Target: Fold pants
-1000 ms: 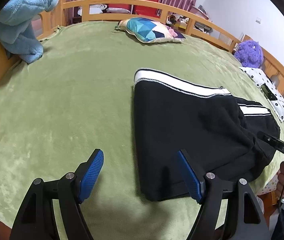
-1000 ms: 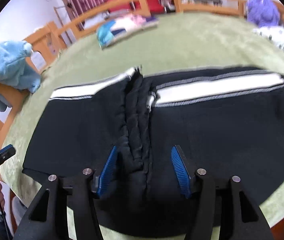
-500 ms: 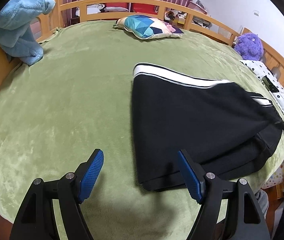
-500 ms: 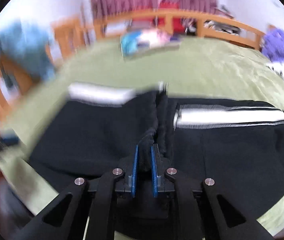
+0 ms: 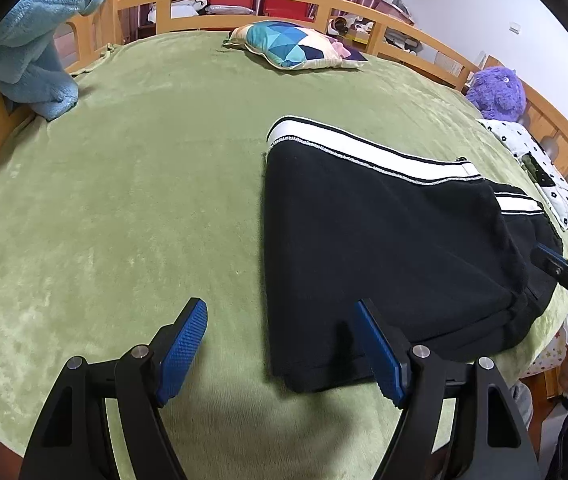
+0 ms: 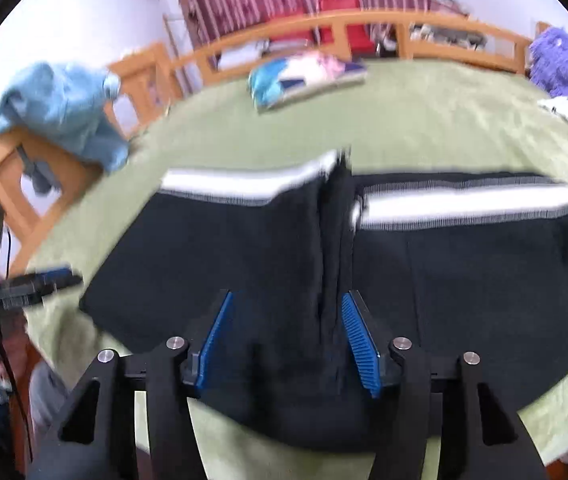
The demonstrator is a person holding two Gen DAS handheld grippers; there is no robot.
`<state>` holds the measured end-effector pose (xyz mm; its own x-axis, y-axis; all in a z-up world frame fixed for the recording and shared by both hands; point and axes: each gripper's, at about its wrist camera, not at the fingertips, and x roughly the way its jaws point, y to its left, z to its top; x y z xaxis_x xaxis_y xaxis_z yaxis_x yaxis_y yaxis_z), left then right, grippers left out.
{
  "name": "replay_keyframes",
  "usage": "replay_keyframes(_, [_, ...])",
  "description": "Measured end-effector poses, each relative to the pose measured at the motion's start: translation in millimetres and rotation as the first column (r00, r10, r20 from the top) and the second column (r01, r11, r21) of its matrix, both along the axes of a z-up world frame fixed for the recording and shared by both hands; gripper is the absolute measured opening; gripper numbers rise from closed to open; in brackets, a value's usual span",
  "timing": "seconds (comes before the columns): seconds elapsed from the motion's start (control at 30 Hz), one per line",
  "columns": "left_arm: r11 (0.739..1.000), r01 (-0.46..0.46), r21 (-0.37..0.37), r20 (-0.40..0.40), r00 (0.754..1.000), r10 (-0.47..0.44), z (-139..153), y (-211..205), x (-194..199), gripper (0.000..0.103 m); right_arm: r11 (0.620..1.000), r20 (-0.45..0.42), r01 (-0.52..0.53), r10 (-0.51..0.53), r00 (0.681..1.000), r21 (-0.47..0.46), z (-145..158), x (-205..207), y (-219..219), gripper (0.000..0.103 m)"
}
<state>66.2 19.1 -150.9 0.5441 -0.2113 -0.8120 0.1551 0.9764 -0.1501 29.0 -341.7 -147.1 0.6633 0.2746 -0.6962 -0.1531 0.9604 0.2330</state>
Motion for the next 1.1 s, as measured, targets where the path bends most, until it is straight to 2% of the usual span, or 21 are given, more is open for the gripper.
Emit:
replay_keyframes(0.07, [1.000, -0.004, -0.003, 0.003, 1.000, 0.004, 0, 1, 1, 0.074, 0.999, -0.043, -0.020, 0.018, 0.999, -0.037, -8, 16, 8, 0.051])
replay_keyframes(0.1, [1.000, -0.005, -0.005, 0.005, 1.000, 0.005, 0, 1, 2, 0.074, 0.997, -0.071, -0.025, 0.020, 0.997, -0.069, -16, 23, 13, 0.035])
replay_keyframes(0.13, [1.000, -0.008, -0.003, 0.005, 1.000, 0.008, 0, 3, 2, 0.074, 0.995, -0.095, -0.029, 0.020, 0.995, -0.094, -22, 27, 16, 0.007])
replay_keyframes(0.2, [1.000, -0.014, -0.003, 0.000, 1.000, 0.014, -1, 5, 3, 0.074, 0.994, -0.128, -0.036, 0.024, 0.992, -0.099, -33, 26, 16, 0.007])
replay_keyframes(0.23, [1.000, -0.014, -0.006, -0.002, 1.000, 0.014, -1, 6, 4, 0.074, 0.997, -0.113, -0.035, 0.028, 0.993, -0.062, -32, 22, 12, 0.007])
replay_keyframes(0.3, [1.000, -0.010, -0.022, 0.000, 1.000, 0.010, -1, 7, 3, 0.074, 0.993, -0.084, -0.055, 0.064, 0.994, 0.107, -22, 9, -7, 0.007])
replay_keyframes(0.33, [1.000, -0.004, -0.030, -0.002, 1.000, 0.004, -2, 6, 3, 0.074, 0.990, -0.080, -0.033, 0.044, 0.996, 0.139, -20, 4, -16, 0.007])
replay_keyframes(0.37, [0.999, 0.002, -0.034, -0.006, 1.000, -0.002, -3, 5, 5, 0.074, 0.993, -0.096, -0.007, 0.018, 0.995, 0.118, -23, 2, -20, 0.007])
replay_keyframes(0.43, [0.999, 0.008, -0.034, -0.009, 1.000, -0.008, -5, 1, 8, 0.074, 0.997, -0.183, -0.014, 0.027, 0.983, 0.069, -42, 6, -18, 0.007])
replay_keyframes(0.5, [0.999, 0.015, -0.036, -0.013, 1.000, -0.015, -7, -2, 9, 0.074, 0.998, -0.185, -0.019, 0.029, 0.982, 0.052, -44, 11, -15, 0.008])
replay_keyframes(0.57, [0.999, 0.027, -0.046, -0.016, 0.999, -0.028, -8, -3, 9, 0.074, 0.999, -0.144, -0.028, 0.032, 0.989, 0.028, -28, 12, -11, 0.022])
replay_keyframes(0.63, [0.997, 0.045, -0.058, -0.019, 0.999, -0.046, -10, -4, 8, 0.074, 0.999, -0.084, -0.008, 0.011, 0.996, 0.035, -14, 15, -12, 0.054])
replay_keyframes(0.67, [0.997, 0.050, -0.061, -0.024, 0.998, -0.052, -11, -4, 8, 0.074, 0.999, -0.057, -0.002, 0.004, 0.998, 0.038, -8, 20, -11, 0.057])
replay_keyframes(0.8, [0.995, 0.054, -0.085, -0.046, 0.997, -0.058, -18, -8, 9, 0.074, 0.999, -0.039, 0.035, -0.035, 0.999, 0.009, -11, 49, -6, 0.055])
replay_keyframes(0.83, [0.994, 0.063, -0.085, -0.056, 0.996, -0.068, -21, -10, 9, 0.074, 0.999, -0.053, 0.052, -0.052, 0.997, 0.009, -18, 58, -8, 0.041])
replay_keyframes(0.9, [0.995, 0.078, -0.059, -0.083, 0.993, -0.083, -31, -15, 9, 0.074, 0.998, -0.126, 0.055, -0.055, 0.991, -0.010, -36, 72, -10, 0.022])
replay_keyframes(0.97, [0.997, 0.073, -0.002, -0.139, 0.988, -0.073, -44, -21, 11, 0.074, 0.992, -0.198, 0.082, -0.099, 0.975, -0.093, -59, 82, -10, 0.026])
replay_keyframes(1.0, [0.997, 0.075, -0.008, -0.151, 0.986, -0.076, -48, -21, 10, 0.074, 0.993, -0.212, 0.088, -0.104, 0.972, -0.084, -65, 82, -10, 0.026])
replay_keyframes(1.1, [0.996, 0.072, -0.048, -0.115, 0.990, -0.077, -38, -17, 10, 0.074, 0.994, -0.199, 0.098, -0.107, 0.974, -0.054, -57, 71, -16, 0.031])
